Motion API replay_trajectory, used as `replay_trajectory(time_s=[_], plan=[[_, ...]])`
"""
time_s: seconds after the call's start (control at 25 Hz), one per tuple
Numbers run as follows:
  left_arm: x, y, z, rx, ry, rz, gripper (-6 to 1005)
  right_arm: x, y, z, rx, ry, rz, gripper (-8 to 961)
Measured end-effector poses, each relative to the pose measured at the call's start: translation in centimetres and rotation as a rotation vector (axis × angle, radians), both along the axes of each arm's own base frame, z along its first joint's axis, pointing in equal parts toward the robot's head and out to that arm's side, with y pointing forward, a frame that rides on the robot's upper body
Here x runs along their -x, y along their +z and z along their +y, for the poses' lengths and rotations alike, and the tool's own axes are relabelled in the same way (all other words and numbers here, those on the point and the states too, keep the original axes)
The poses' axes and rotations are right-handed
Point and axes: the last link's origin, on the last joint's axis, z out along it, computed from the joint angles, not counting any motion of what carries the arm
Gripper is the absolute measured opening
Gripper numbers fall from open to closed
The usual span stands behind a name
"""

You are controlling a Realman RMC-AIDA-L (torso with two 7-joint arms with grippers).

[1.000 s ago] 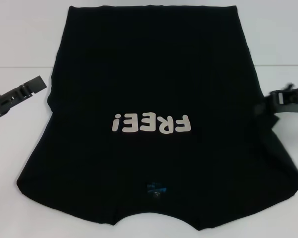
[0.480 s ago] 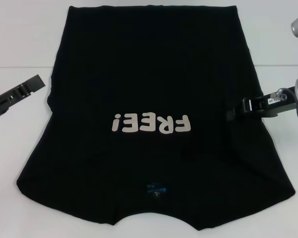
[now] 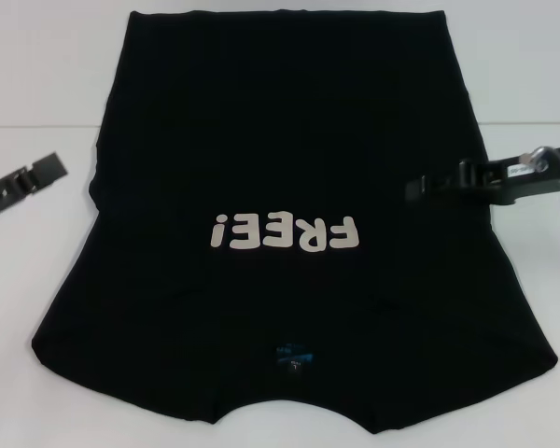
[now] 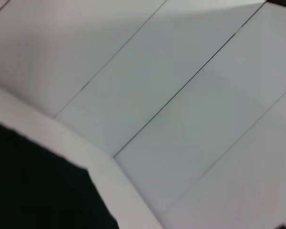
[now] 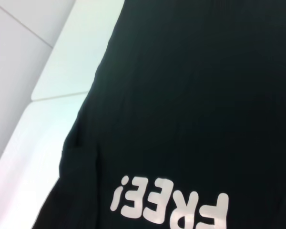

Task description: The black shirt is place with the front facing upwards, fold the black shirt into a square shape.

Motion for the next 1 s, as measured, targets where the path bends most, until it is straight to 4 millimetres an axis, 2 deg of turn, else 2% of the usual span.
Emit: replay_trajectory(time_s=[0.04, 0.12, 0.16, 0.32, 0.48, 0.64, 0.76, 1.0], plan=[[0.0, 0.0, 0.0, 0.0, 0.0, 0.0, 797, 0.0, 0.0, 0.0, 0.0, 0.0, 0.0, 368], [1.3, 0.6, -1.4, 0.141, 0.087, -0.008, 797, 0.0, 0.9, 0.2, -0.009, -0.004, 0.009, 413], [1.3, 0.6, -1.4, 0.141, 0.087, -0.008, 797, 0.0, 1.3, 0.3, -0.014, -0.006, 0.013, 436], [3.0, 1.5, -3.5, 0.282, 0.197, -0.017, 798, -0.1, 2.8, 0.5, -0.034, -0.016, 0.017, 528], [4.6, 1.8, -4.7, 0.337, 0.312, -0.008, 798, -0.1, 3.3, 0.6, -0.043, -0.013, 0.016, 722], [5.9, 1.2, -5.0, 0.379, 0.403, 0.035, 797, 0.0, 3.3, 0.7, -0.045, -0.009, 0.016, 914], [6.2, 0.1, -4.6, 0.406, 0.438, 0.059, 797, 0.2, 3.4, 0.8, -0.045, -0.005, 0.016, 914], [5.9, -2.6, -2.7, 0.451, 0.447, 0.06, 798, 0.5, 3.3, 0.8, -0.043, 0.001, 0.017, 914]])
